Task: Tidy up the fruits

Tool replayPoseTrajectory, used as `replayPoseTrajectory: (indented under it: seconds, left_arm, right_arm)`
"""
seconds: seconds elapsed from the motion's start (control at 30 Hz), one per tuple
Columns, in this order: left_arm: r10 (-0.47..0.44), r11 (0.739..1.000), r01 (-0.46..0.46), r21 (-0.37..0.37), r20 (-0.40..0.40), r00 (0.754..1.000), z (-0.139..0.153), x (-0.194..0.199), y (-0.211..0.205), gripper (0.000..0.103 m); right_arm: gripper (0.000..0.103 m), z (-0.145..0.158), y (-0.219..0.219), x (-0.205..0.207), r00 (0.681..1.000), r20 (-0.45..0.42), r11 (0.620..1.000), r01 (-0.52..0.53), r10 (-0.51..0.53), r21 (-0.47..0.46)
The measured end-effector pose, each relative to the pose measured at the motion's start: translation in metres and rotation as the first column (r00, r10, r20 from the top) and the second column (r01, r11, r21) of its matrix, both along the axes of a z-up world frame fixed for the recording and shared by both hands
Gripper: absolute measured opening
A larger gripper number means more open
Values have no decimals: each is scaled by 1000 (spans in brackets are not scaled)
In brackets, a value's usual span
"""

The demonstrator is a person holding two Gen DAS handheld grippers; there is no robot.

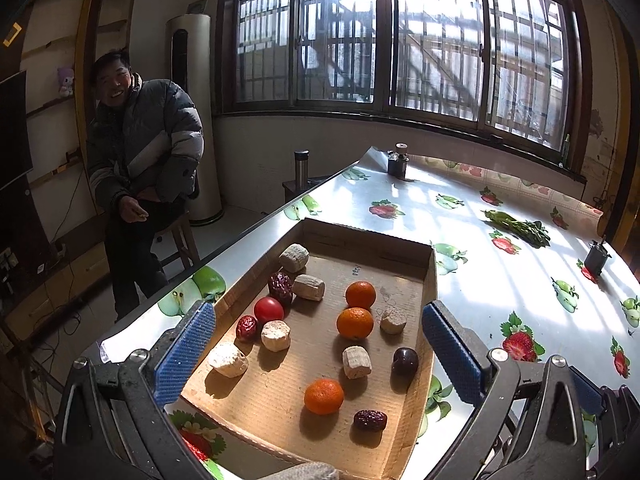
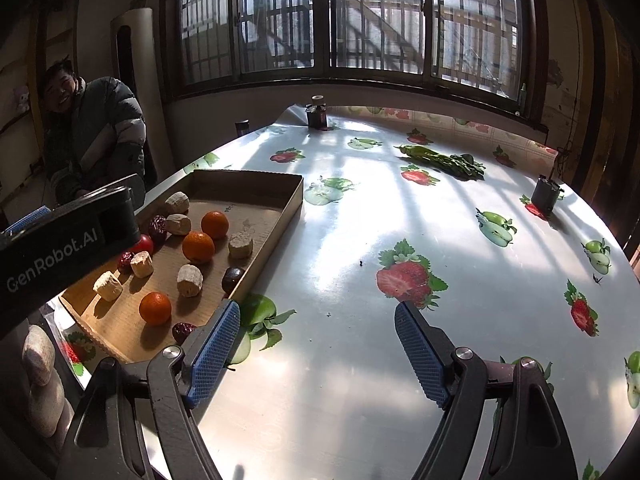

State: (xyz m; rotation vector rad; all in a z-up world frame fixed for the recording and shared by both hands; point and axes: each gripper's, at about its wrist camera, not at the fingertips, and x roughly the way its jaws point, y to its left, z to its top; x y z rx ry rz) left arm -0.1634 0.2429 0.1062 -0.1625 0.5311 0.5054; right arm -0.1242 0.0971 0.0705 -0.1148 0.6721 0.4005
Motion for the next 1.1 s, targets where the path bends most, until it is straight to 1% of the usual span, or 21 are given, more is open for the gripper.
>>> replayPoseTrajectory:
  seconds: [0.17,0.4,0.73,0.87,1.1]
  left_arm:
    - [20,1000,-20,-24,-6,1000,-5,-1,14,103]
    - [25,997,-26,-71,-20,999,-13,-2,31,103]
    - [36,993,-39,-114,-28,999,-21,-4,49,103]
    - [36,992,-39,-121,-30,999,-22,-4,50,103]
    - [31,992,-35,-120,-36,999,-23,-3,50,103]
  right_arm:
    - [86,6,14,4,1000,15,999,-17,18,-31]
    - [87,-3,32,5,999,-9,998,-32,31,-62]
    - [87,-4,46,6,1000,-1,995,-12,12,-99]
    - [87,-7,50,6,1000,-12,994,-15,14,-105]
    - [87,-8,53,4,1000,-2,993,-13,13,-114]
